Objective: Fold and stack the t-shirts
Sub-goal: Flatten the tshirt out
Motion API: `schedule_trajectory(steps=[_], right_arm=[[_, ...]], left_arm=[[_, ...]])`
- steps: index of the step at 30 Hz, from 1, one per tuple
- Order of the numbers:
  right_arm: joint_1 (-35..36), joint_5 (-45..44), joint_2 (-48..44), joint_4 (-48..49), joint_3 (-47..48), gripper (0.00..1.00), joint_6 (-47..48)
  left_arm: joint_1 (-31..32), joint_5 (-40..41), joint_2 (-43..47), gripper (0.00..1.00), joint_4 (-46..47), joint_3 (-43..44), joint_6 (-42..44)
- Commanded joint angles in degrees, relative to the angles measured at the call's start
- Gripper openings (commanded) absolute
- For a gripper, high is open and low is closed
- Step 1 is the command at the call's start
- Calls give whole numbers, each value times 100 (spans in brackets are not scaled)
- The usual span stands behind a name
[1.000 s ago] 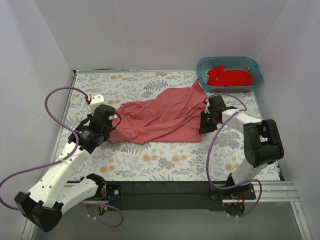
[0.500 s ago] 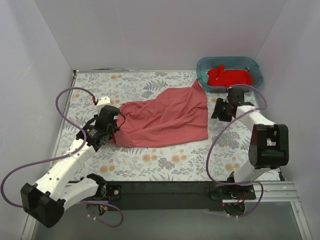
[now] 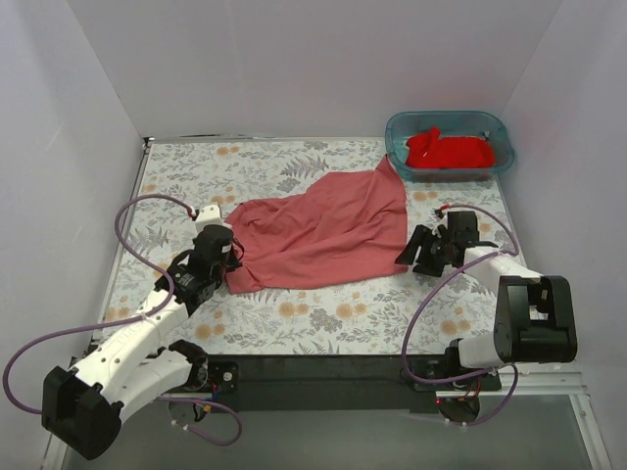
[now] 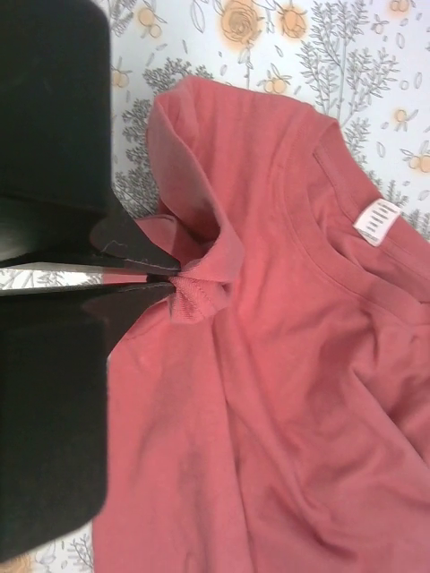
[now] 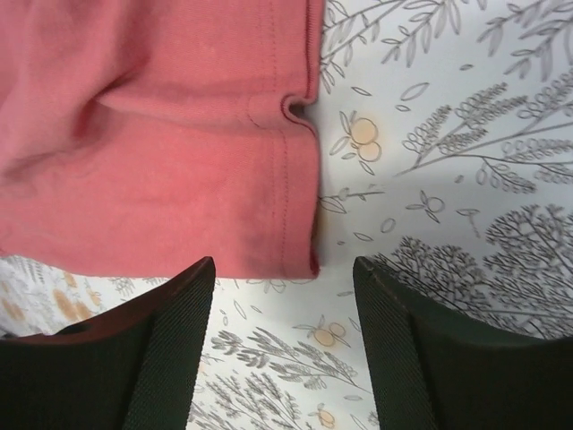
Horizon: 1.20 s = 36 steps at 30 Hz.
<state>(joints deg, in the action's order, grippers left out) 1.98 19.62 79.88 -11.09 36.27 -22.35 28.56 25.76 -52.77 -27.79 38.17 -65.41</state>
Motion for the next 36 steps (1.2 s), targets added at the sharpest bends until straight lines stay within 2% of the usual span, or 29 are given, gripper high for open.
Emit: schedule_trajectory(steps=[1, 7, 8, 9, 10, 12, 13, 14, 18, 21, 24, 25, 28, 30, 36], right_arm=[[13, 454, 212, 414, -278, 68, -454], [57, 833, 450, 643, -446, 57, -744], [66, 912, 441, 652, -428, 47, -762], [101, 938, 424, 644, -384, 41, -780], [110, 982, 406, 652, -227, 27, -797], [153, 1123, 397, 609, 72, 14, -806], [162, 1158, 406, 565, 465, 4, -841], [189, 1185, 467, 547, 677, 1, -937], [539, 808, 958, 433, 1951, 1, -921], [891, 490, 1696, 354, 2953, 1, -736], [1154, 701, 2452, 284, 3761, 17, -622], [1217, 762, 2654, 257, 3904, 27, -569], [1349, 676, 2700, 134, 4055, 47, -359], [1340, 334, 2464, 107, 3749, 55, -218], [1270, -133, 1672, 168, 2843, 57, 178]], left_arm=[[-34, -27, 381, 0, 721, -249, 28], [-34, 78, 698, 0, 889, -468, 54], [-34, 105, 768, 0, 907, -477, 46], [-34, 131, 803, 0, 933, -495, 54], [-34, 157, 830, 0, 942, -521, 63], [-34, 236, 847, 0, 960, -521, 89], [-34, 254, 848, 0, 960, -513, 90], [-34, 263, 848, 0, 960, -521, 98], [-34, 359, 865, 0, 933, -521, 81], [-34, 430, 935, 0, 933, -565, 81], [-43, 404, 962, 0, 942, -557, 81], [-34, 395, 962, 0, 942, -565, 81], [-34, 360, 971, 0, 933, -574, 81], [-34, 342, 997, 0, 951, -583, 72], [-34, 298, 936, 0, 951, -574, 90]])
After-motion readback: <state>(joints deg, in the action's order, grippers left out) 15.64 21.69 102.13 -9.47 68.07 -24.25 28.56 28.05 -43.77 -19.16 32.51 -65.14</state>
